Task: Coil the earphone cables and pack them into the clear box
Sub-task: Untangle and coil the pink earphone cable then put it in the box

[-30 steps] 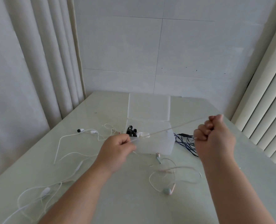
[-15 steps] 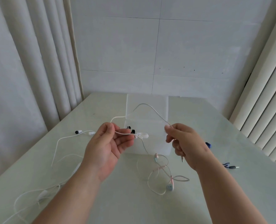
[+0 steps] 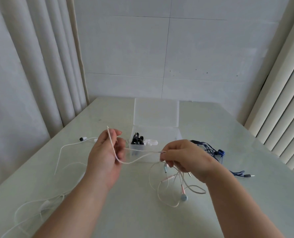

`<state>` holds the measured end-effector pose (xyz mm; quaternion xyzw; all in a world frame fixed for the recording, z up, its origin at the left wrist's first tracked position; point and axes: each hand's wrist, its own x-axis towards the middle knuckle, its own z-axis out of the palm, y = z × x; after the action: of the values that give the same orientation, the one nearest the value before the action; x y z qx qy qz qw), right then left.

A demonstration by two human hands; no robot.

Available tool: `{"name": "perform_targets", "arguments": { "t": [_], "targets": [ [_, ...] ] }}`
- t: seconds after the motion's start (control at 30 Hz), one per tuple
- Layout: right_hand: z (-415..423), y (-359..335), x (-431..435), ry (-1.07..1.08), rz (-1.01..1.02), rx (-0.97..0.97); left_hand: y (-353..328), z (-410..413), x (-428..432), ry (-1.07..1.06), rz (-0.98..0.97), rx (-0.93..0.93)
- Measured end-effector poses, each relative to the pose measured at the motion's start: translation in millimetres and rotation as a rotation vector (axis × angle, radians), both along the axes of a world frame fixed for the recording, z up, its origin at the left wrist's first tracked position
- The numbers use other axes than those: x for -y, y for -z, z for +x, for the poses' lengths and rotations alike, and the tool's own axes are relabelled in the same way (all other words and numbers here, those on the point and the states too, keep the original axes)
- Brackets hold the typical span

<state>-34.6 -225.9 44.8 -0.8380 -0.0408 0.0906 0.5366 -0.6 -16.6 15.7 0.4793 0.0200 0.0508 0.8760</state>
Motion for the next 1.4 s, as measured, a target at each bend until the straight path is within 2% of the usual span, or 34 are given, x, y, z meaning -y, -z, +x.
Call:
{"name": "perform_targets", "arguments": {
  "t": [0.07,0.13,0.2,0.27,0.33,0.43,0.57,0.67,0.77,1.03,1.1,1.17,1.23,1.4],
  "targets": [
    [-2.1,-5.3,6.9,0.003,0.052,-0.049,4.4,4.5,-4.2,-0.132,0.095,-0.046],
    [-3.7,-8.3,12.3,0.004,0.018,-0.061,8.6,8.6,-9.4,-0.253,0.148,-0.079],
    [-3.5,-8.4,17.1,0.025,-0.024,-0.039,11.3,11.1,-15.0,-0.357,0.165,-0.124],
    [-2.2,-7.9,23.5,0.061,0.021,-0.015,12.5,12.9,-18.1,-0.420,0.138,-0.158],
    [-0.8,-6.0,28.3,0.071,0.155,0.005,11.6,13.7,-18.2,-0.414,0.104,-0.149],
    [1.5,-3.7,28.7,0.052,0.332,0.020,10.0,12.6,-13.4,-0.353,0.170,-0.085],
    [2.8,-1.9,27.0,0.011,0.322,0.026,12.2,9.5,-9.3,-0.412,0.347,0.035],
    [2.8,-1.6,27.0,0.035,0.290,0.031,12.0,7.2,-10.5,-0.446,0.394,0.071],
    [4.8,-0.3,27.1,0.047,0.297,0.046,8.7,0.0,-4.5,-0.381,0.470,0.198],
    [4.0,-1.4,21.8,0.063,0.313,0.007,8.8,-23.2,11.3,-0.069,0.861,0.724],
    [3.4,-2.3,18.6,0.060,0.312,0.017,10.2,-25.9,14.3,-0.006,1.015,0.770],
    [2.9,-2.2,15.9,0.064,0.301,0.034,13.2,-27.2,19.9,0.012,1.232,0.732],
    [1.7,-2.3,14.1,0.059,0.297,0.048,16.0,-28.0,26.4,0.016,1.336,0.675],
    [3.4,-1.5,18.1,0.109,0.291,0.113,14.1,-18.4,23.3,-0.119,1.088,0.592]
  ]
}}
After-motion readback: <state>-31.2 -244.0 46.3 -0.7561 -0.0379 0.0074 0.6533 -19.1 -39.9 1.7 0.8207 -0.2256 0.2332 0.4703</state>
